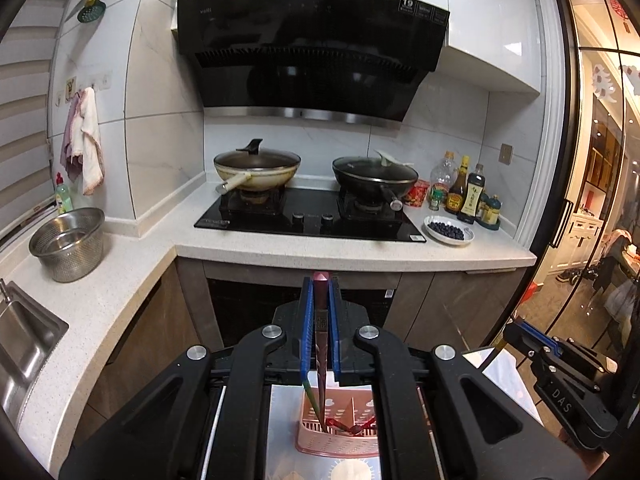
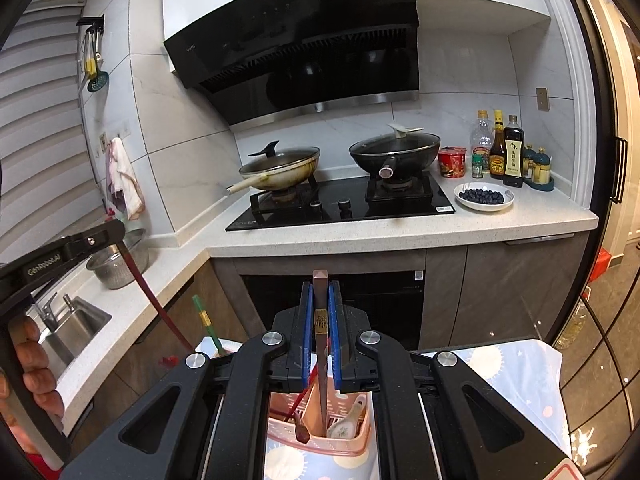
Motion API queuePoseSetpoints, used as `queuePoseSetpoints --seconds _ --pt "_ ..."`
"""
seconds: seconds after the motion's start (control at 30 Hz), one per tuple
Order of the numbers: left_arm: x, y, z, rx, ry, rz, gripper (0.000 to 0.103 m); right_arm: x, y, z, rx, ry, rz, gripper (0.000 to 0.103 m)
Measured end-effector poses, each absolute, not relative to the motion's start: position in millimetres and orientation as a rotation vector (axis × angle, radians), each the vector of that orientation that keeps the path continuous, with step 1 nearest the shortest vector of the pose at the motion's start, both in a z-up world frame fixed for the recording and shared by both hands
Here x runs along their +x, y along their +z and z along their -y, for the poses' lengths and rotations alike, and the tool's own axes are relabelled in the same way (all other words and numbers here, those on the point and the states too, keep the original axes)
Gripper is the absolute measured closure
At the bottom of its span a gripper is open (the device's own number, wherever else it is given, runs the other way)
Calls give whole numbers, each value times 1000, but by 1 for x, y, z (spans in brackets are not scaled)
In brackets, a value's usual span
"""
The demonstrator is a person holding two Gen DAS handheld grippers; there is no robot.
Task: Organize utensils
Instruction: 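Open both grippers to release the chopsticks into the holder, then move both grippers back toward the green chopstick and gold spoon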
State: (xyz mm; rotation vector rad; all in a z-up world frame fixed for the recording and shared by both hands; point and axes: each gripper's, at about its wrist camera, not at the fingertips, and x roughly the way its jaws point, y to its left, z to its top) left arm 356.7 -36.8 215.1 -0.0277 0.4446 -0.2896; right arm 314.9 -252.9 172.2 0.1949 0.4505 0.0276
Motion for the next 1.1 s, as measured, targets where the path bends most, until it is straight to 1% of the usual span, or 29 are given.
queuePoseSetpoints --seconds 0.4,0.43,0.47,0.5,0.53,0.63,0.8,0.97,1.1 --pt "361 190 35 -41 -279 -507 96 311 159 250 183 27 -484 96" --pt "360 190 34 -44 -275 -507 92 311 158 250 182 23 -484 96" --pt "360 189 34 -43 -265 -511 80 309 159 250 182 14 -477 95" --pt "360 189 34 -42 -254 -510 72 308 159 250 184 7 -469 90" --pt "358 189 34 -39 -241 -505 62 306 160 250 187 4 -468 88" --pt "354 189 32 -41 -241 -506 62 302 163 251 185 3 -456 86" --pt "348 188 24 -47 -233 -511 61 293 167 251 178 3 -446 86" --pt "339 188 18 -45 -222 -505 57 285 165 251 185 4 -451 86" --pt "331 189 16 -44 -220 -504 57 278 162 249 183 5 -462 86"
